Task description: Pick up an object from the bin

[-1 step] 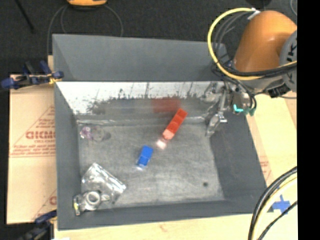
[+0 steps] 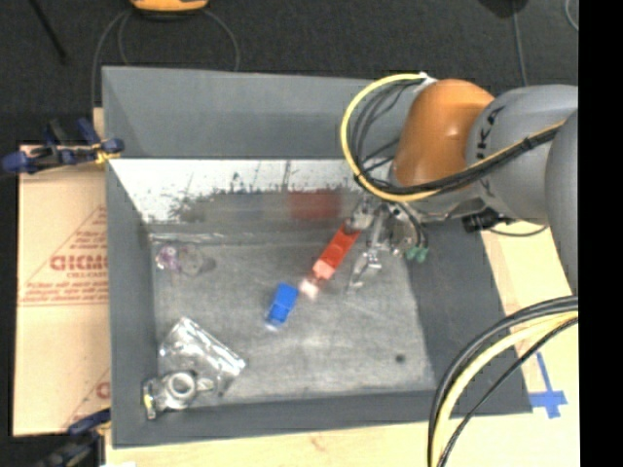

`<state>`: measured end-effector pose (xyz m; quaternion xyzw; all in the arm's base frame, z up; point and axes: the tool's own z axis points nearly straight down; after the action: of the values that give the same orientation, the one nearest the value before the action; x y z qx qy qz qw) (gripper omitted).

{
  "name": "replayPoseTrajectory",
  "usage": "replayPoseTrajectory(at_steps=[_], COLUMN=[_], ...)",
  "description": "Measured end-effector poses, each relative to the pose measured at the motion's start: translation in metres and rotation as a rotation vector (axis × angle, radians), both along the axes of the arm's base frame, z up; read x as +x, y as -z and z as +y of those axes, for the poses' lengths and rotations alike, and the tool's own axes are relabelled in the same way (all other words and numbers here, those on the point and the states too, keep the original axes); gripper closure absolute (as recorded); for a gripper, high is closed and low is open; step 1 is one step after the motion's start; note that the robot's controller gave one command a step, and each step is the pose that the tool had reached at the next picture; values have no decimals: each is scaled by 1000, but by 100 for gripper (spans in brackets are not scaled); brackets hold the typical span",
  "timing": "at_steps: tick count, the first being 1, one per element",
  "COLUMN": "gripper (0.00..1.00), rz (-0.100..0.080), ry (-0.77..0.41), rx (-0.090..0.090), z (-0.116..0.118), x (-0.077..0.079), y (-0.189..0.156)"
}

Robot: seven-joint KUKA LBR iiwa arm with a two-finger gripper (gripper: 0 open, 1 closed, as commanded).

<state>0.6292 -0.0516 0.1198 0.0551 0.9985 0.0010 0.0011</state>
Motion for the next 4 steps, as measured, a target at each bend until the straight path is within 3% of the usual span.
replayPoseTrajectory(at_steps=[1,2,3,4], gripper=[0,0,100,100], rz=[-10,-6,-13,-7], ry=[19,138,138,153], rx=[-4,1,-2,0], z=[6,-3,-5,-7], x=[12,15,16,21], y=[14,33,32,-8])
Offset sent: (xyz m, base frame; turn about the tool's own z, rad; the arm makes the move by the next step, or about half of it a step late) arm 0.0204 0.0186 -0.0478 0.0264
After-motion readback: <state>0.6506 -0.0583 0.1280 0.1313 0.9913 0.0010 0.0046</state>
